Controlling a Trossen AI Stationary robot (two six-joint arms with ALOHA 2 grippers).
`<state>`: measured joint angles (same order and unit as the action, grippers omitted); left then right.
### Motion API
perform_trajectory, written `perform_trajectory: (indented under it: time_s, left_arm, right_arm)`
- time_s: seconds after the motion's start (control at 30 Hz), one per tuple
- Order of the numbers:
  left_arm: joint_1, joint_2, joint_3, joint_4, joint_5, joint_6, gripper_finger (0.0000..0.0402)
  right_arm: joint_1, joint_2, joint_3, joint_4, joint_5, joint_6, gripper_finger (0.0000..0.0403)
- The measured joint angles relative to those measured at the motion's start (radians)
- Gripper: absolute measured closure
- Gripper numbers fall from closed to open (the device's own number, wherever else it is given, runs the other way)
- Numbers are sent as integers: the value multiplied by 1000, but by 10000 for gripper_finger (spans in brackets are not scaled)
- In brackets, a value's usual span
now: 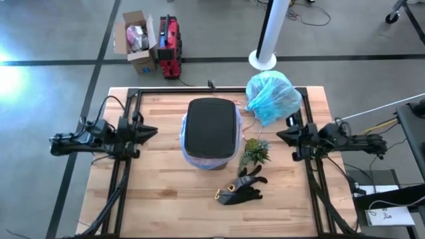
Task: Place trash/remove bag and relplace
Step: Return to Home Position
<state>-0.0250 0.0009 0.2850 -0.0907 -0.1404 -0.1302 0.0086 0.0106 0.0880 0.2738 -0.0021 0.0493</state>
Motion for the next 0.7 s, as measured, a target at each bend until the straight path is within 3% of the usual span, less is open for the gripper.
perform_trajectory:
  time_s: [0.07,0.53,0.7]
  left_arm:
    - [0,4,-15,-10,1,-14,359]
    - [0,-1,-143,43,39,-70,355]
    - [0,0,-254,249,66,-84,354]
  right_arm:
    - [0,3,-68,103,-2,14,403]
    - [0,17,-76,67,1,43,403]
    - [0,18,-76,13,2,61,403]
